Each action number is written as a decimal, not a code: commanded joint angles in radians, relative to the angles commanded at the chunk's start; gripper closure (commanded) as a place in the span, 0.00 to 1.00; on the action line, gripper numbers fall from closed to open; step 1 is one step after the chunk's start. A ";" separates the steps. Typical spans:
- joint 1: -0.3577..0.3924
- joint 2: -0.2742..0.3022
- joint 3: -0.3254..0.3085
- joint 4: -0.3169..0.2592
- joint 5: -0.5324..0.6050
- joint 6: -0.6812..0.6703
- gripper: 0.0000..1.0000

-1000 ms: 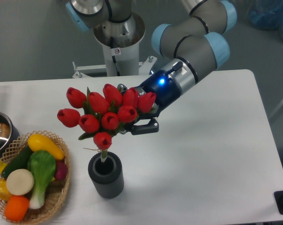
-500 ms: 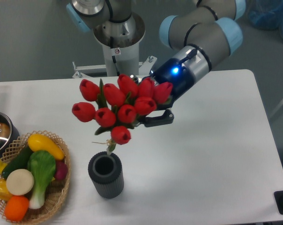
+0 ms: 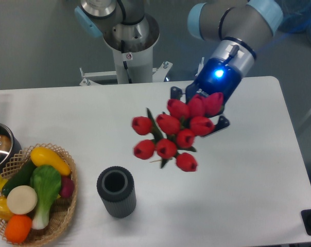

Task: Pick up the flowers from the vase
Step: 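Carry the tulip bunch up and away from the vase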

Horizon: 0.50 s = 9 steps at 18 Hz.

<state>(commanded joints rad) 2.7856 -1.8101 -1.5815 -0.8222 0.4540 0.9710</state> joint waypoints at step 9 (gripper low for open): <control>0.014 0.026 -0.031 0.005 0.054 0.008 0.75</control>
<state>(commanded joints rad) 2.7995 -1.7841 -1.6121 -0.8176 0.5077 0.9787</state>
